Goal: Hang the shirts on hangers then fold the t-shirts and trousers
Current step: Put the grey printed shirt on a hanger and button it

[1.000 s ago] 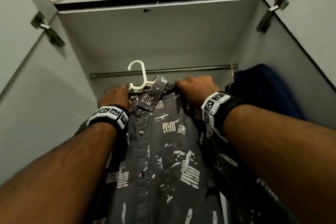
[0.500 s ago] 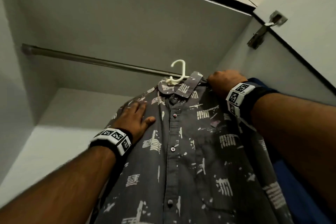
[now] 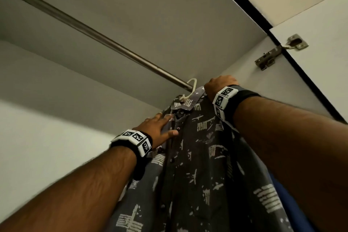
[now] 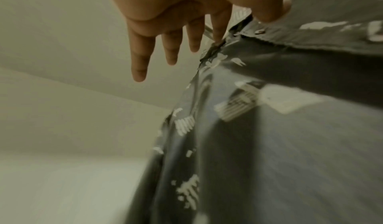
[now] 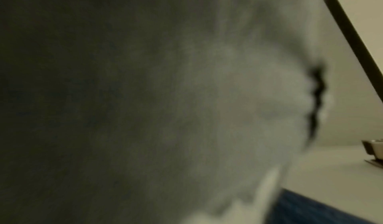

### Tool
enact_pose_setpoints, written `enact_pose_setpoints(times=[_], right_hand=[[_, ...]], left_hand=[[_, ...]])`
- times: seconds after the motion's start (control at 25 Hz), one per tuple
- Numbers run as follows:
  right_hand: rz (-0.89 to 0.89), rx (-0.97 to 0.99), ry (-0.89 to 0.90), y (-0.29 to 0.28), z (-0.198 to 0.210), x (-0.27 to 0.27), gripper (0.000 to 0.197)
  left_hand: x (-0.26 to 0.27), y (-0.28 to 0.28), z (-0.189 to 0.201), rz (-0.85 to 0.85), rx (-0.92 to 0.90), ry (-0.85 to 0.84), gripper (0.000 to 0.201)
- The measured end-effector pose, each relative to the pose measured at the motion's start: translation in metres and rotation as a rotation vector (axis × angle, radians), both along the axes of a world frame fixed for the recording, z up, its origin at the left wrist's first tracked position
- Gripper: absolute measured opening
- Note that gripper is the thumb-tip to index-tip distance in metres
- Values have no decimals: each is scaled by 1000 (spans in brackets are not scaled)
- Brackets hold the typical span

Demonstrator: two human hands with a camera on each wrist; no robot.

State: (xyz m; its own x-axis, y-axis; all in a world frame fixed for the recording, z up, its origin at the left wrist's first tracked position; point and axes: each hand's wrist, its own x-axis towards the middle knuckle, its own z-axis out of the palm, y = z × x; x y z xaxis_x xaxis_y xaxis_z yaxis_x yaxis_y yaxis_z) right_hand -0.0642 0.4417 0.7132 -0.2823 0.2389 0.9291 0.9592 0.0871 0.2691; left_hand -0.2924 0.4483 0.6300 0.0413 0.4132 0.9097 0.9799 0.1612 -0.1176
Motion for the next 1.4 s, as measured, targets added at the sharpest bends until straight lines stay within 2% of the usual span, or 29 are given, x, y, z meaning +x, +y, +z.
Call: enact_pose_setpoints(times=[0.08, 0.2, 0.32, 0.36, 0.44, 0.52, 0.56, 0.6, 0.68, 0.76, 0.8, 0.84, 0.88, 0.92, 1.0, 1.08, 1.12, 1.16, 1.2, 1.24, 1.28, 1.32, 1.36, 1.4], right_hand=[[-6, -2, -20, 3, 0, -1, 28], [-69, 9, -38, 5, -6, 6, 26], [-101, -19, -36, 8, -19, 12, 25], [-110, -17, -35, 7, -25, 14, 24], [-97, -3, -50, 5, -41, 19, 22], [-81, 43, -76, -2, -61, 24, 22], [-85, 74, -107, -4, -76, 26, 24], [-101, 113, -164, -4, -87, 26, 29], [-105, 118, -310, 1, -113, 23, 45], [-38, 68, -387, 12, -137, 14, 50], [-16, 16, -385, 18, -148, 11, 50], [-16, -62, -374, 25, -165, 7, 50], [-43, -133, -366, 33, -184, 3, 50], [-84, -185, -358, 40, -200, 2, 49], [-133, -226, -359, 49, -238, 1, 43], [-160, -119, -298, 43, -264, 4, 48], [-162, -61, -292, 41, -273, 5, 57], [-141, -18, -353, 40, -284, 5, 65], [-130, -34, -490, 40, -298, 3, 66], [-128, -141, -629, 42, -315, 1, 62], [-112, -327, -722, 41, -336, 0, 52], [-122, -499, -754, 41, -360, 0, 45], [-106, -585, -756, 38, -383, 1, 41], [-45, -580, -752, 36, -402, 3, 39]], left_hand=[[4, 18, -1, -21, -41, -15, 80], [15, 36, -12, -119, -97, -135, 81], [30, 54, -27, -227, -81, -162, 61], [36, 60, -29, -314, -11, -201, 50], [47, 68, -41, -599, 161, -393, 35], [46, 76, -50, -800, 242, -489, 49], [45, 78, -58, -800, 217, -475, 54], [42, 80, -66, -739, 145, -486, 55], [35, 76, -91, -354, 42, -449, 50], [35, 63, -130, 10, 144, -297, 54], [39, 62, -148, 101, 208, -219, 56], [36, 67, -170, 82, 233, -202, 56], [41, 66, -192, 16, 190, -228, 56], [31, 88, -213, -77, 91, -224, 55], [15, 108, -277, -81, -290, -310, 49], [0, 108, -331, 77, -544, -365, 68], [-1, 100, -342, 126, -542, -334, 61], [-6, 99, -351, 64, -431, -315, 52], [-3, 93, -356, 30, -332, -273, 55], [-8, 89, -362, -46, -351, -248, 61], [-3, 78, -369, -28, -485, -181, 62], [-5, 77, -385, -9, -659, -134, 55], [1, 65, -403, 90, -782, -147, 46], [1, 61, -422, 165, -819, -159, 39]])
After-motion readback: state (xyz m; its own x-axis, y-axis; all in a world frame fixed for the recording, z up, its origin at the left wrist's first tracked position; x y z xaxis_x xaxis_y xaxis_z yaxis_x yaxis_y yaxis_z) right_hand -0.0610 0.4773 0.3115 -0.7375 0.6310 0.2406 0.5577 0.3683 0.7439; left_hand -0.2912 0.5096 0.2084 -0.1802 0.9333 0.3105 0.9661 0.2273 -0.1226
